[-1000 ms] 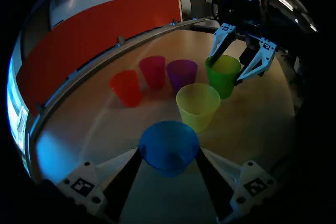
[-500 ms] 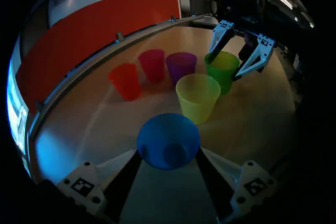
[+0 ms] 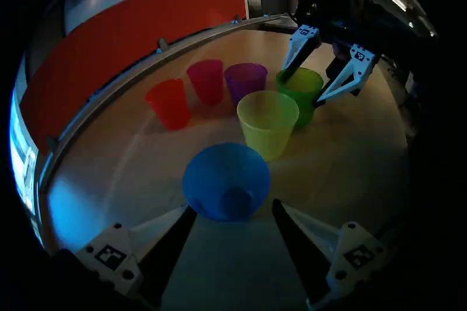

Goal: Pour water

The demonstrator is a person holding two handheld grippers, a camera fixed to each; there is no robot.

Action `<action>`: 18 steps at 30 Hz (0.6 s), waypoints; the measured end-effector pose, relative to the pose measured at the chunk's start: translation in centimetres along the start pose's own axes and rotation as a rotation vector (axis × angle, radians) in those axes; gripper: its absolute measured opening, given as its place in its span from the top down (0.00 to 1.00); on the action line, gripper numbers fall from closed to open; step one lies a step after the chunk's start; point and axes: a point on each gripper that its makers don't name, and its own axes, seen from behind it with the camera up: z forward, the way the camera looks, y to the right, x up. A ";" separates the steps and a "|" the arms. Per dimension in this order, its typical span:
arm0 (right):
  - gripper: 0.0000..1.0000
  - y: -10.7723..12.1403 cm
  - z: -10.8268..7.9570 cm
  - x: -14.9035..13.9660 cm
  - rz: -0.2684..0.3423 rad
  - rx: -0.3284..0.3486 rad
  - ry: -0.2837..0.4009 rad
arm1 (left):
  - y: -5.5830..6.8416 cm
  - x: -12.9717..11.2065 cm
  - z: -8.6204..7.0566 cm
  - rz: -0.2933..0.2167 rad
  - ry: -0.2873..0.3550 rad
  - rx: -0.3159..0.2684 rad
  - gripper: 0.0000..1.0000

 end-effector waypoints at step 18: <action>0.08 -0.4 -0.1 -1.0 0.006 0.001 0.010 | 0.6 -1.0 -1.1 0.000 -0.021 0.018 0.05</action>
